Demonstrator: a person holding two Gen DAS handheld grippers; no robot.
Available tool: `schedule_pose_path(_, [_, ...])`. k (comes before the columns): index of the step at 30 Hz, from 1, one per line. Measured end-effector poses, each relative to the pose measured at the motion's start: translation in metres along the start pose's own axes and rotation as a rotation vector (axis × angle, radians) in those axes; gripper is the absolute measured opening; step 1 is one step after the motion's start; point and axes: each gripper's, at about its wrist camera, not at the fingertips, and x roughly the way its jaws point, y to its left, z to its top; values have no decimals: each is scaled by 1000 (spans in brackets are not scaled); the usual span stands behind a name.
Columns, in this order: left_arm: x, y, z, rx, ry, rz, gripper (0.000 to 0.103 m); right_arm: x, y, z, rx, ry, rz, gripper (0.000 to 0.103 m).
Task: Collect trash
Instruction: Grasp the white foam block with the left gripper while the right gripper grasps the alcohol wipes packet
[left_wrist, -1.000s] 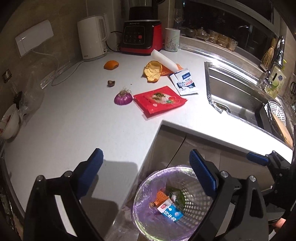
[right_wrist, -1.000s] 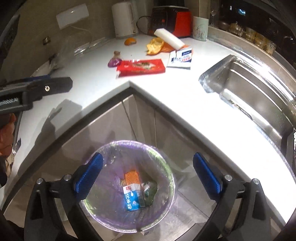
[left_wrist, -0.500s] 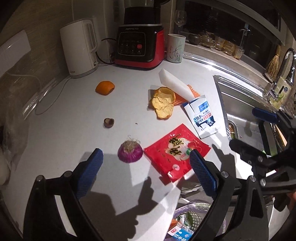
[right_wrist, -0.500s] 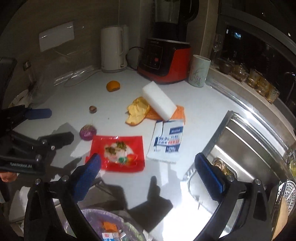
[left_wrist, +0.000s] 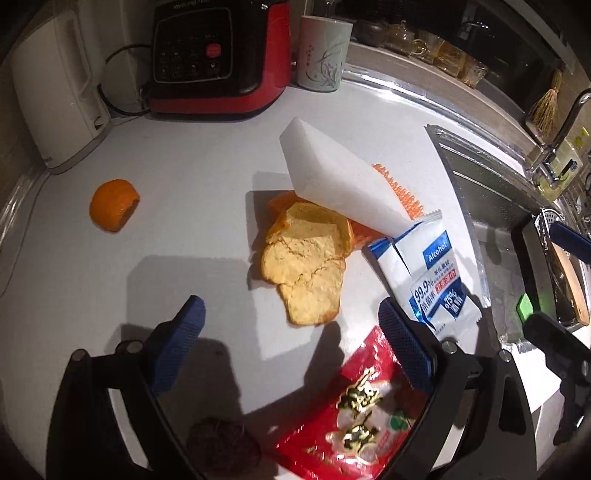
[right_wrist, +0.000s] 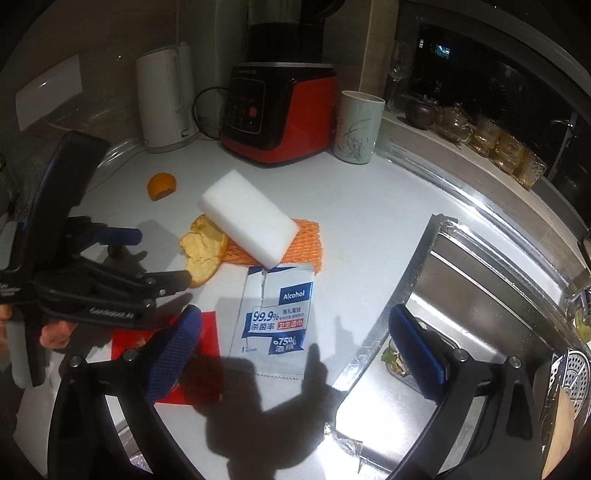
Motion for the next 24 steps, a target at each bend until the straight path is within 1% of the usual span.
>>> schedule_pose_path(3, [16, -3, 9, 4, 10, 18, 91, 5, -12, -4, 5, 15, 14, 100])
schedule_pose_path(6, [16, -4, 18, -14, -3, 34, 91, 9, -23, -4, -4, 14, 39, 100])
schedule_pose_path(9, [7, -3, 29, -59, -27, -6, 91, 12, -33, -3, -17, 11, 64, 100])
schedule_pose_path(11, [2, -5, 37, -77, -42, -34, 95, 15, -40, -1, -11, 4, 85, 100])
schedule_pose_path(13, [-1, -6, 43, -100, -53, -58, 95, 19, -46, 0, 1, 5, 111, 100])
schedule_pose_path(15, [1, -7, 51, -135, -47, -91, 95, 23, -51, 0, 6, 2, 127, 100])
schedule_pose_path(20, [9, -4, 67, -197, -24, -120, 95, 30, -57, 0, 14, -1, 153, 100])
schedule_pose_path(21, [9, -3, 70, -211, -21, -129, 93, 31, -58, 0, 14, -2, 155, 100])
schedule_pose_path(22, [9, -3, 71, -216, -20, -137, 84, 32, -60, 0, 17, -2, 157, 100])
schedule_pose_path(23, [9, -4, 74, -216, -13, -146, 68, 32, -61, -1, 22, -4, 159, 100])
schedule_pose_path(24, [9, -4, 76, -217, -1, -154, 60, 33, -63, -1, 27, -6, 164, 100])
